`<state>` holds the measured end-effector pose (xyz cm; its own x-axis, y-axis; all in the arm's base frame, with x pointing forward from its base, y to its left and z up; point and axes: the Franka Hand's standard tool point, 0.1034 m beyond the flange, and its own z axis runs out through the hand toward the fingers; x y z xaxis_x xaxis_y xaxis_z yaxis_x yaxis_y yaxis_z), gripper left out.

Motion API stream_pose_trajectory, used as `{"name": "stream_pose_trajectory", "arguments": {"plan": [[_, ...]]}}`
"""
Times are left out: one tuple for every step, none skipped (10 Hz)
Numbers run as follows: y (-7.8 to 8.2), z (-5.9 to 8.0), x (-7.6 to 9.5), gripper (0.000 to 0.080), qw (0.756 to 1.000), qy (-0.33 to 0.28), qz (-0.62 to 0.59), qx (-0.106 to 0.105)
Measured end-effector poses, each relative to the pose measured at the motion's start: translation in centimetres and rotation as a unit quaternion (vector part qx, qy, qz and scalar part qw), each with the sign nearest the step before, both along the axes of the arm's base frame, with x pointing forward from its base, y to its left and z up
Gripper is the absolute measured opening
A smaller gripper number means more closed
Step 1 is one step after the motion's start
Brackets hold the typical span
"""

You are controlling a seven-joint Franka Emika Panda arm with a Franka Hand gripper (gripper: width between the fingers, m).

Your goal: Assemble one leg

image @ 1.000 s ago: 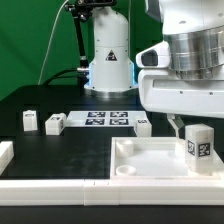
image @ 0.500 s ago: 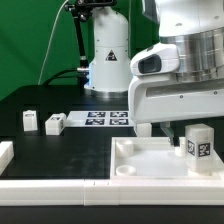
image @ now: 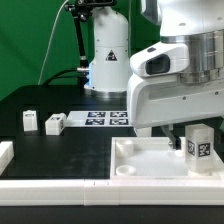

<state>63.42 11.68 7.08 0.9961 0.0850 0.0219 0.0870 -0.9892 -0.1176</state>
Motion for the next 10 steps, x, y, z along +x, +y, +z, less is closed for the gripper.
{"name": "stream_pose_trajectory", "arguments": {"plan": [[0.00,0.00,0.00,0.0387,1.000,0.000,0.000,0.000],[0.00,0.00,0.00,0.0286,1.000,0.000,0.000,0.000],[0.00,0.00,0.00,0.0286,1.000,0.000,-0.003,0.000],[0.00,0.00,0.00,0.0288,1.000,0.002,-0.014,0.001],[0.00,-0.01,-0.01,0.0288,1.000,0.002,-0.015,0.001],[-0.01,-0.03,-0.01,0.0288,0.999,0.007,-0.051,0.004],[0.00,-0.05,-0.02,0.0288,0.993,0.015,-0.117,0.006],[0.02,-0.09,-0.03,0.0288,0.979,0.022,-0.201,0.007],[0.01,-0.12,-0.02,0.0288,0.962,0.029,-0.271,0.009],[-0.02,-0.14,0.00,0.0288,0.948,0.034,-0.317,0.013]]}}
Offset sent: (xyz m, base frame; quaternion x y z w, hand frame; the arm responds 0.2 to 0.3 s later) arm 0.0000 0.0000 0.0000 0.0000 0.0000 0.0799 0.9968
